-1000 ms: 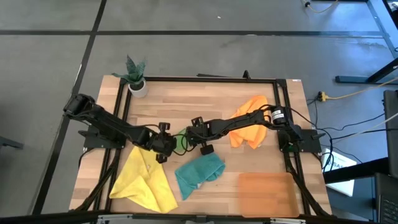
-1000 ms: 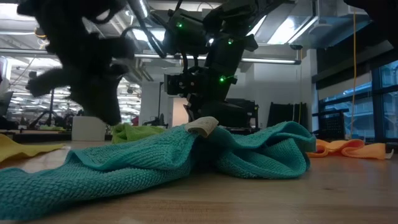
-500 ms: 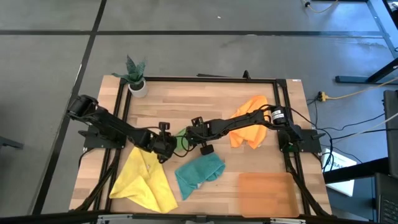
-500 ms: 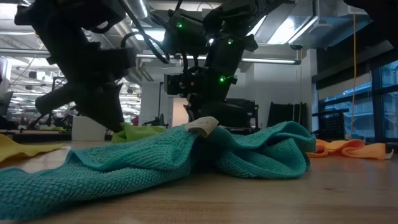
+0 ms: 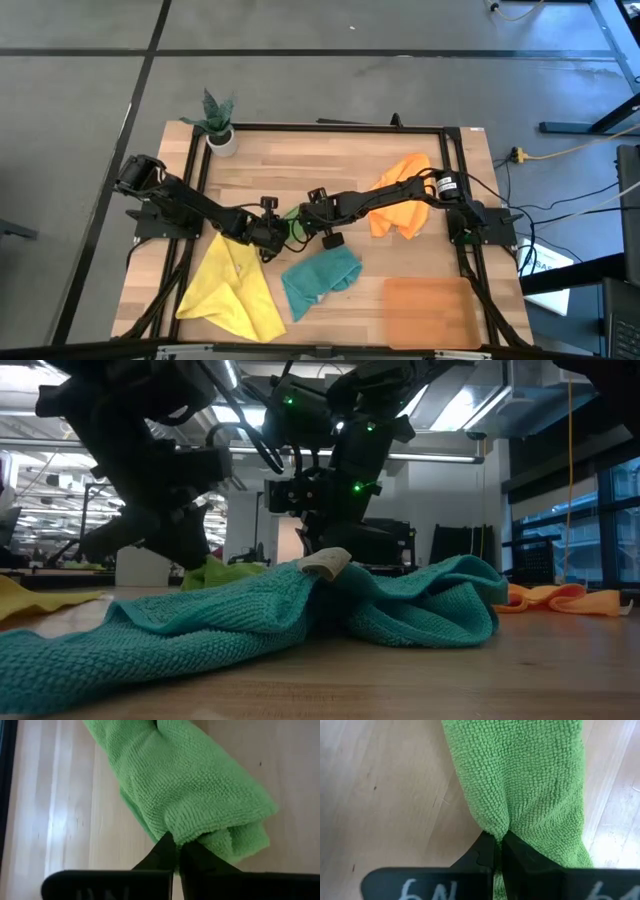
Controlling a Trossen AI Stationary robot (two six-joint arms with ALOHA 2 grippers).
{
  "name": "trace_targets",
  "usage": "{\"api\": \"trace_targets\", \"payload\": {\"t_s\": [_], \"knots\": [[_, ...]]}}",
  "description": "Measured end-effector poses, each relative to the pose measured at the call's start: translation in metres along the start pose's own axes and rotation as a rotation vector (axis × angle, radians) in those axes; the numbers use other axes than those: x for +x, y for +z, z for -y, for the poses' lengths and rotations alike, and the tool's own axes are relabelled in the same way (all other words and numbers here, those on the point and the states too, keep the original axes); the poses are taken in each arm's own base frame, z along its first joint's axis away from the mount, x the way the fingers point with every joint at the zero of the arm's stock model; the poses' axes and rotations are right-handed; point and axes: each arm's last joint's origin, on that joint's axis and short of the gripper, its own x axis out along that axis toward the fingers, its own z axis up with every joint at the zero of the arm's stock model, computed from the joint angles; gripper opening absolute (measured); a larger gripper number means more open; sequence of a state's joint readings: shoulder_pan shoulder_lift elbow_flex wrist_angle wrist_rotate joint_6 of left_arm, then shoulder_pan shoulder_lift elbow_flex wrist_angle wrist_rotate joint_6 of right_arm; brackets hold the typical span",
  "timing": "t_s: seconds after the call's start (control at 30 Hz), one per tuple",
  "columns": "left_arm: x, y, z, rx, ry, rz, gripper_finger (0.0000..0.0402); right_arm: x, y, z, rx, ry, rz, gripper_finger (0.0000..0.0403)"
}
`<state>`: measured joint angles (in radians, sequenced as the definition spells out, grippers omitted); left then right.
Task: Roll microfiber towels into tight, uniform cylinder then place into a basket
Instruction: Put the green microfiber towel into the orange bin
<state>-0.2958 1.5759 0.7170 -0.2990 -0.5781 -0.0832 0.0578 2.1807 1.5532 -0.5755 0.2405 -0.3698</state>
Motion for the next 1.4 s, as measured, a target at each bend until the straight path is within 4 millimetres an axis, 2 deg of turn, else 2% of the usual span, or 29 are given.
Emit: {"api": "trace_targets", "payload": {"t_s": [0.2,0.37,0.53,0.7,0.93,1.23,1.4], "knots": [[-0.001,0.003,0.0,-0.004,0.0,0.006,0.0001,-0.006,0.0,0.0,-0.002,-0.025,-0.017,0.0016],[-0.006,0.017,-0.003,-0.009,0.005,0.043,0.0,-0.027,0.001,0.006,0.051,-0.039,0.008,0.0016],[-0.011,0.03,-0.007,-0.017,0.007,0.08,0.0,-0.037,0.002,0.006,0.044,-0.055,0.015,0.0013],[-0.015,0.038,-0.009,-0.03,0.011,0.103,0.0,-0.044,0.002,-0.001,0.021,-0.116,-0.022,0.0012],[-0.022,0.049,-0.01,-0.035,0.034,0.139,0.0,-0.061,0.007,-0.011,0.003,-0.117,0.008,0.0012],[-0.042,0.073,-0.006,-0.046,0.022,0.24,0.0,-0.099,0.004,-0.021,0.058,-0.197,0.002,0.0011],[-0.051,0.084,-0.002,-0.057,0.014,0.344,0.0,-0.125,0.002,-0.034,0.091,-0.196,0.017,0.0011]]}}
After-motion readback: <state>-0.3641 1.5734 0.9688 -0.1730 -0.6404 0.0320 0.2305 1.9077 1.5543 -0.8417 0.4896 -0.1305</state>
